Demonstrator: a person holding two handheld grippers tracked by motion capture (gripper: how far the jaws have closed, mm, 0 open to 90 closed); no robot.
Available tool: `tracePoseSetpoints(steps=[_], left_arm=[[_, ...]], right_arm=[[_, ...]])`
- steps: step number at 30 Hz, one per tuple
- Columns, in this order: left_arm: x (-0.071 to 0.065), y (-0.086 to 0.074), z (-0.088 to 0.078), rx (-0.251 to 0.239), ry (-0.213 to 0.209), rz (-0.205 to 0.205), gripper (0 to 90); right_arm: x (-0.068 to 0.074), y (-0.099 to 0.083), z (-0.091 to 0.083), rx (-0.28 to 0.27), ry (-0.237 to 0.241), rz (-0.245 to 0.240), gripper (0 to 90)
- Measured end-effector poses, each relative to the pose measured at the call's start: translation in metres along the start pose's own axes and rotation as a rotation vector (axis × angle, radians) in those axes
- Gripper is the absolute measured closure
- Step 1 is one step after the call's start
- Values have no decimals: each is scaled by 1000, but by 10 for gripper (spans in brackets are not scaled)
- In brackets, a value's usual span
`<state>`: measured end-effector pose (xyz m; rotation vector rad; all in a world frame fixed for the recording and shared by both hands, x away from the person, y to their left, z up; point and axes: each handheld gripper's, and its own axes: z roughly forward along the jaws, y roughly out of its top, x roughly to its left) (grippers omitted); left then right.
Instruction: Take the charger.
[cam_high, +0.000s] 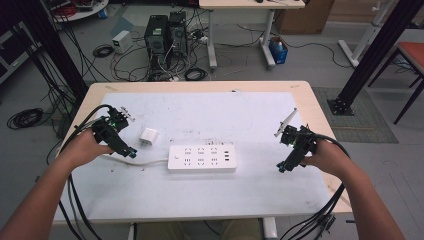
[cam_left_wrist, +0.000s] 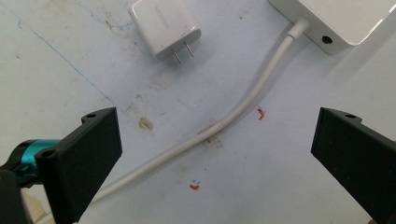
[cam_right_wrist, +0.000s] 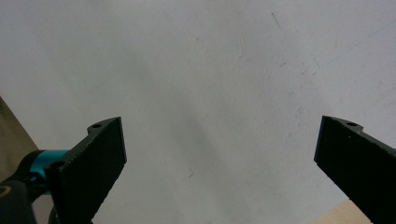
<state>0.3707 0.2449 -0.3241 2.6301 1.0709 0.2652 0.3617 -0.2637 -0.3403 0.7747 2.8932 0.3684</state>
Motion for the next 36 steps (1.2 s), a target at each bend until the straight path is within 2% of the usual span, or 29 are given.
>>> tracePoseSetpoints(steps=[7,14,15,18,19,20,22,23,24,26,32,36], left_arm=[[2,-1,-5,-11,13,-18,18],[3,2,-6,-16,20,-61,18],[3,3,-6,-22,24,-89,18],[3,5,-6,-26,29,-105,18],[4,8,-6,-37,42,-138,18],[4,8,-6,-37,42,-138,18],[7,12,-6,-43,54,-200,18],[7,12,-6,-43,54,-200,18],[10,15,-6,-44,61,-248,18],[10,19,-4,-63,59,-291,18],[13,35,11,-27,89,-338,18],[14,45,24,-28,75,-383,18]], right_arm=[[1,0,-1,-3,-5,2,14],[3,1,-2,-7,-15,1,14],[4,1,-2,-9,-16,3,14],[4,2,-3,-10,-21,11,14],[3,3,-2,-14,-21,6,14],[3,3,-2,-14,-21,6,14],[4,5,-1,-15,-23,9,14],[4,5,-1,-15,-23,9,14],[4,6,-1,-14,-22,5,14],[4,7,-1,-10,-21,6,14],[2,6,0,-7,-25,11,14],[0,5,1,-10,-21,16,14]])
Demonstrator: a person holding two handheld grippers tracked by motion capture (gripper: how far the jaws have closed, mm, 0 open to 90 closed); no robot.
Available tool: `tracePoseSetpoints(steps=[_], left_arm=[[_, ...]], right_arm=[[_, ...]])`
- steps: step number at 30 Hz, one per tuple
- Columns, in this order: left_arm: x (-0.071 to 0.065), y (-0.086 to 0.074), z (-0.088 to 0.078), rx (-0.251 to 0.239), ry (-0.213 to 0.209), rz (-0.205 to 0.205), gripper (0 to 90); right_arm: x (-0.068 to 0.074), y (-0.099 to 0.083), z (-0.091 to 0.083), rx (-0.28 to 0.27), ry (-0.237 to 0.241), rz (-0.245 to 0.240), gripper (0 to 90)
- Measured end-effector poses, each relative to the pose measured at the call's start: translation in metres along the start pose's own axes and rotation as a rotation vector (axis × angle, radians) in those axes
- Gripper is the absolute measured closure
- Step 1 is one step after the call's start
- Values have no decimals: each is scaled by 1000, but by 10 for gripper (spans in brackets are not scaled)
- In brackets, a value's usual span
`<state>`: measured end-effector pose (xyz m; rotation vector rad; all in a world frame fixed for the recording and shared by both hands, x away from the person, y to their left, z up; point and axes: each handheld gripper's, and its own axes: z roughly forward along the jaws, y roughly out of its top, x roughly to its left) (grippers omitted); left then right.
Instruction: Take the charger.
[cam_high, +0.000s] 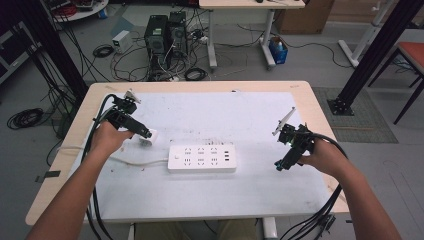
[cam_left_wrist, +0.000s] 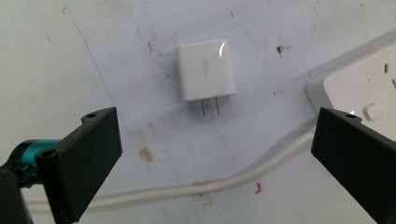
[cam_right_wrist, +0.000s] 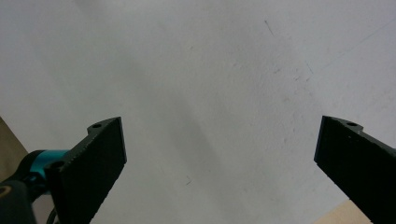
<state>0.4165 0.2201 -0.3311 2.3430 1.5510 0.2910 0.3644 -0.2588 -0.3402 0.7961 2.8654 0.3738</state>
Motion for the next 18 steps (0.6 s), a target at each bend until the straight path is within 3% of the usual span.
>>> tracePoseSetpoints(steps=[7,18], left_arm=[[-4,13,26,21,11,-34,18],[1,21,55,43,-1,-35,20]], right_arm=[[-2,0,3,4,6,0,14],[-5,-7,0,-6,-1,19,14]])
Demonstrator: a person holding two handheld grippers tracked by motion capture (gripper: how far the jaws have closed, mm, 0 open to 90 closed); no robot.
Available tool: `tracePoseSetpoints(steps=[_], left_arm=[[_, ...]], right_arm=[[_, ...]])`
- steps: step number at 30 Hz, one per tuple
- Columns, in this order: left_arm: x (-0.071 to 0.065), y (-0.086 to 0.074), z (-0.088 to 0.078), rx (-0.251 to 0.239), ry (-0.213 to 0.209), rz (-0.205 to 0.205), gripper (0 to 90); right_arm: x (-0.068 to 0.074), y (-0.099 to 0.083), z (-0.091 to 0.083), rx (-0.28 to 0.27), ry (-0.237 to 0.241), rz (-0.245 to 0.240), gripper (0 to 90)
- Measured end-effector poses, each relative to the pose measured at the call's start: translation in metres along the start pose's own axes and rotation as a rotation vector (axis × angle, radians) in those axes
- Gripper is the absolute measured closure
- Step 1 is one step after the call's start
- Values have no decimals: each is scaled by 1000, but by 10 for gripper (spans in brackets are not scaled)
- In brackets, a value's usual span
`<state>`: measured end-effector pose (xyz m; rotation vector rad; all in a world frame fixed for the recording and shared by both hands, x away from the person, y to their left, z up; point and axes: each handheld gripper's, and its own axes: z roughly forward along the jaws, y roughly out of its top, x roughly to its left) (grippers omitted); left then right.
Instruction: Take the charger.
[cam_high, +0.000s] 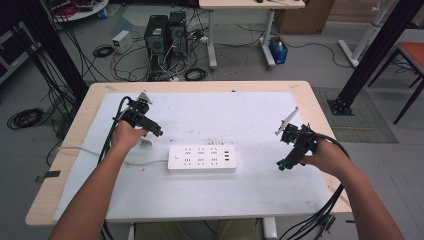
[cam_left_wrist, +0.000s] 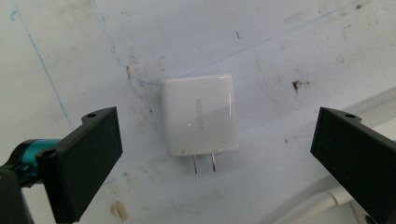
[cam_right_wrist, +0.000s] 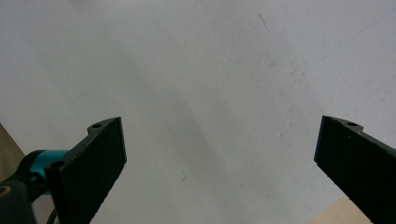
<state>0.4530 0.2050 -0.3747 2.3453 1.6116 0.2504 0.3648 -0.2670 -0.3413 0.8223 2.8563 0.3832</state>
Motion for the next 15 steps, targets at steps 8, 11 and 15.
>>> tracePoseSetpoints(steps=[8,11,15], left_arm=[[2,1,18,7,-5,-6,94],[5,1,24,23,12,-4,98],[8,-1,32,18,7,-12,158]], right_arm=[[-3,-2,0,-2,2,0,14],[-3,-3,1,-2,4,0,15],[-5,-5,2,0,5,7,15]])
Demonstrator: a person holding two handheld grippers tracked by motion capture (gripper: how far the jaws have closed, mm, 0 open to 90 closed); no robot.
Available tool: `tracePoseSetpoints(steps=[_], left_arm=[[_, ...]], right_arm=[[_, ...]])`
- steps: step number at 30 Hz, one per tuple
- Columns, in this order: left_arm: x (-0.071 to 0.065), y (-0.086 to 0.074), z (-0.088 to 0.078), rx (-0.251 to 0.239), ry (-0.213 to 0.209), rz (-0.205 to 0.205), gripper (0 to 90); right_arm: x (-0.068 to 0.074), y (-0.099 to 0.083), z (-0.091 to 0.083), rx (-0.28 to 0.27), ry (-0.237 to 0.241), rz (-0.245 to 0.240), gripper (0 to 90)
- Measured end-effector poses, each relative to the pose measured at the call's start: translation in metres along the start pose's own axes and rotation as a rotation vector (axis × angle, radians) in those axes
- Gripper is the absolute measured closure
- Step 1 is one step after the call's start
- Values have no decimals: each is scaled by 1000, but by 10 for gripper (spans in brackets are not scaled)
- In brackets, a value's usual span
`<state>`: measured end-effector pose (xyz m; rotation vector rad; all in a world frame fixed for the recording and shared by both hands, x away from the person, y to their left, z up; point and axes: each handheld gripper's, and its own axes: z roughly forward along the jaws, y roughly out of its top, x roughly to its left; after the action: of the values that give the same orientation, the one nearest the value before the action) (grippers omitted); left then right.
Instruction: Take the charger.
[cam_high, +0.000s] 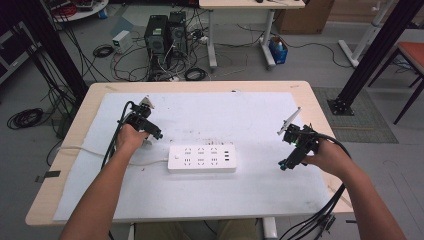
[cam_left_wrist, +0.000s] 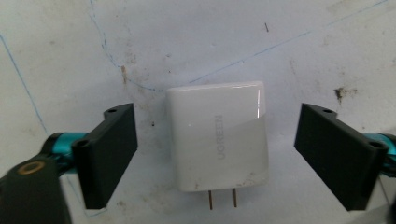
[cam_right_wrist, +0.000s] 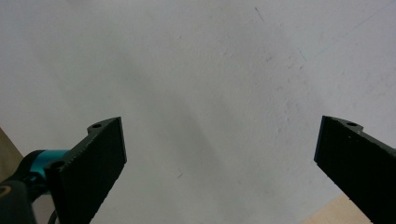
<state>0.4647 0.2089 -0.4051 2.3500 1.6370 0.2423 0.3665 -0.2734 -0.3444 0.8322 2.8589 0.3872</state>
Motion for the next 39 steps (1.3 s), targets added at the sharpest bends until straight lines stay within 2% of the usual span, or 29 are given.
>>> tracePoseSetpoints(steps=[6,7,10,12,17,19,20,26,29,31,32,36,39], left_arm=[[0,-1,5,7,13,1,211],[1,-2,5,6,13,0,254],[2,-2,6,3,17,-2,263],[2,-3,7,6,7,-1,300],[3,-3,7,6,-1,0,311],[2,-3,8,8,-14,0,366],[2,-3,8,8,-21,4,366],[0,-3,8,11,-11,25,409],[2,-3,7,9,-12,43,425],[1,-4,6,11,5,75,425],[2,-5,4,1,-1,92,426],[4,-7,-2,-17,-23,110,426],[5,-10,-10,-35,-40,145,426]], right_arm=[[-3,-4,1,0,0,6,14],[-3,-5,1,-1,0,10,14],[-3,-6,2,2,1,6,15],[-3,-6,3,2,3,10,15],[-4,-7,3,7,7,11,15],[-4,-6,3,4,8,9,15],[-4,-6,3,4,8,9,15],[-3,-6,3,2,9,6,14],[-4,-7,3,-1,-1,14,14],[-4,-7,2,-6,-9,15,14],[-4,-7,2,-9,-15,16,14],[-4,-7,1,-13,-24,20,15],[-3,-7,1,-15,-34,19,15]])
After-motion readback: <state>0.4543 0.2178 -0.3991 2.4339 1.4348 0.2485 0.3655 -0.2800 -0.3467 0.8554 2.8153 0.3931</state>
